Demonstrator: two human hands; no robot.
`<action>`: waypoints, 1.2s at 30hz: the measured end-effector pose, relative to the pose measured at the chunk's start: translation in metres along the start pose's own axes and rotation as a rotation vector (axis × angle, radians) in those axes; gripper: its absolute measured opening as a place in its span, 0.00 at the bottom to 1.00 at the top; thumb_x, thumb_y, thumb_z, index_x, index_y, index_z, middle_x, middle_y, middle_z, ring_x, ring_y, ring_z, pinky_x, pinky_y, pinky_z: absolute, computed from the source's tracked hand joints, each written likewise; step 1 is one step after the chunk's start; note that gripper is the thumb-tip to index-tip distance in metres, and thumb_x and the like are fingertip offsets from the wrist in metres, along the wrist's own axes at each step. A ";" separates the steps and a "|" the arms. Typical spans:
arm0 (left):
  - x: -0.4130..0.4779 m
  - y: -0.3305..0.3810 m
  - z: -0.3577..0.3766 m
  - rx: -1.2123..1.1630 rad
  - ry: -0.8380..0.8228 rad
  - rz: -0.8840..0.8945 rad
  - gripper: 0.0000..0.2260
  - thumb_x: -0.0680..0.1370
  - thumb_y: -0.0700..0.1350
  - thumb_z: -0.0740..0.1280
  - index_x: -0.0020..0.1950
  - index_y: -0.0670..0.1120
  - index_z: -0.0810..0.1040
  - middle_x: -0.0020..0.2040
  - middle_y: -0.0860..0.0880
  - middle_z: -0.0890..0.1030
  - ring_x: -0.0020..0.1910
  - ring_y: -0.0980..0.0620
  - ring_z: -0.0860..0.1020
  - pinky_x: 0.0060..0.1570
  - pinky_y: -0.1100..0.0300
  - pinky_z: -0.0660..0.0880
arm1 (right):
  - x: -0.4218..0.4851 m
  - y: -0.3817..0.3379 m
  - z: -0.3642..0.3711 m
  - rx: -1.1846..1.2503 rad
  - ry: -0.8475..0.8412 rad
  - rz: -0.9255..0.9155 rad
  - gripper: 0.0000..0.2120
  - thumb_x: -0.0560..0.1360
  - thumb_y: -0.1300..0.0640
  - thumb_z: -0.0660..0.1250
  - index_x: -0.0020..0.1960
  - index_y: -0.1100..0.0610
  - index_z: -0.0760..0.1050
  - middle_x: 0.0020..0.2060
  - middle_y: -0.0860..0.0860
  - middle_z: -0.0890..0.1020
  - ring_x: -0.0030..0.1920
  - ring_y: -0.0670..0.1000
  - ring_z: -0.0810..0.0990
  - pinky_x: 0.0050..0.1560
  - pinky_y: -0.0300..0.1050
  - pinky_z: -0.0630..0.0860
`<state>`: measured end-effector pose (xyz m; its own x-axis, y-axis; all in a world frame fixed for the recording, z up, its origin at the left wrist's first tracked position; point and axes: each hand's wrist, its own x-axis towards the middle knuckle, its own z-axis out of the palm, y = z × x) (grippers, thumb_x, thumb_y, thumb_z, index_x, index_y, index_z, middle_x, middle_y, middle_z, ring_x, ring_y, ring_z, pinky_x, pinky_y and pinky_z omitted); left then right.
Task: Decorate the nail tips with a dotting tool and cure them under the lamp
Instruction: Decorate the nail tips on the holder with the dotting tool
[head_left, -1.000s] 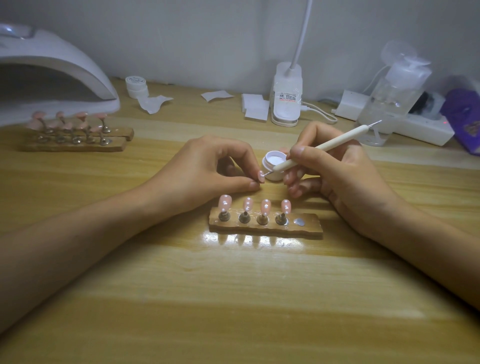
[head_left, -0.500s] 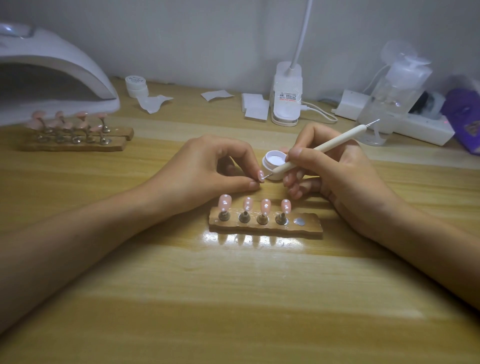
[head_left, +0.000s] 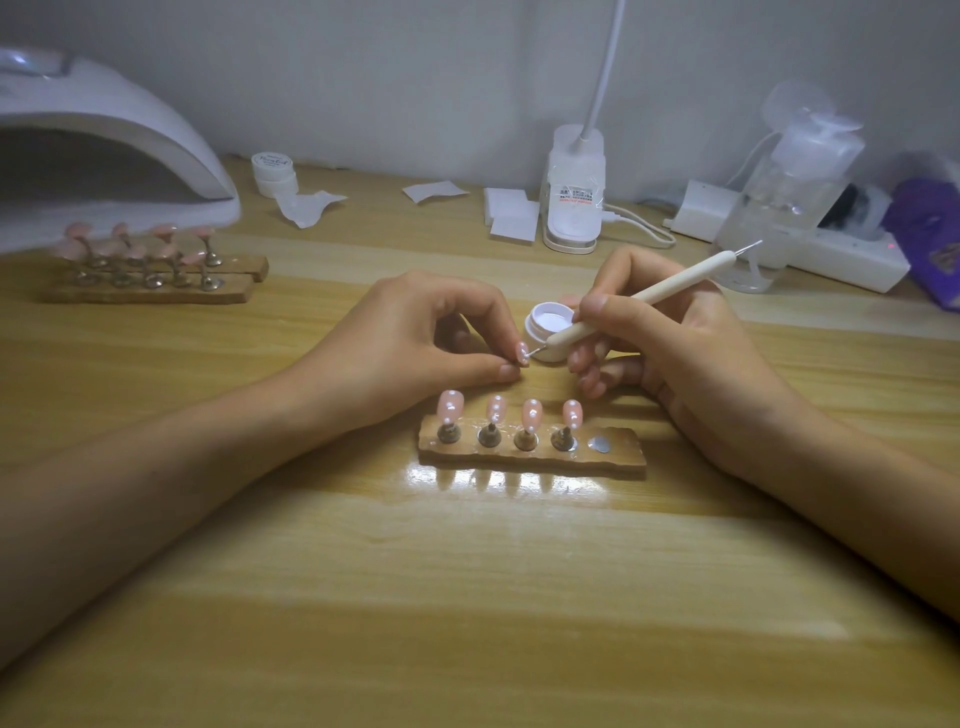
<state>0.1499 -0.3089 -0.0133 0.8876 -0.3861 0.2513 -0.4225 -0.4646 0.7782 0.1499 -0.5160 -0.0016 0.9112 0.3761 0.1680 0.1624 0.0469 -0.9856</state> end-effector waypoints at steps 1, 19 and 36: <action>0.000 0.000 0.000 0.000 0.000 0.001 0.07 0.71 0.42 0.77 0.40 0.53 0.83 0.35 0.62 0.82 0.35 0.65 0.78 0.38 0.76 0.69 | 0.000 0.000 0.000 0.003 0.000 -0.003 0.10 0.74 0.59 0.67 0.34 0.53 0.74 0.31 0.57 0.81 0.31 0.50 0.79 0.30 0.40 0.76; 0.000 -0.001 -0.001 -0.002 -0.006 0.009 0.07 0.71 0.41 0.77 0.39 0.52 0.83 0.34 0.61 0.81 0.34 0.63 0.76 0.38 0.74 0.68 | -0.001 -0.001 -0.001 0.068 0.012 -0.067 0.10 0.75 0.60 0.66 0.36 0.54 0.72 0.33 0.56 0.81 0.31 0.49 0.79 0.30 0.40 0.75; -0.001 0.001 0.000 0.002 -0.003 0.007 0.07 0.70 0.41 0.77 0.38 0.52 0.83 0.32 0.56 0.80 0.33 0.62 0.75 0.36 0.74 0.67 | 0.000 0.003 -0.002 0.014 0.015 -0.029 0.09 0.74 0.58 0.69 0.38 0.57 0.71 0.33 0.56 0.82 0.32 0.49 0.79 0.32 0.41 0.77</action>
<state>0.1490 -0.3088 -0.0130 0.8841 -0.3918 0.2548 -0.4289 -0.4636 0.7753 0.1513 -0.5173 -0.0045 0.9117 0.3607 0.1968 0.1839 0.0702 -0.9804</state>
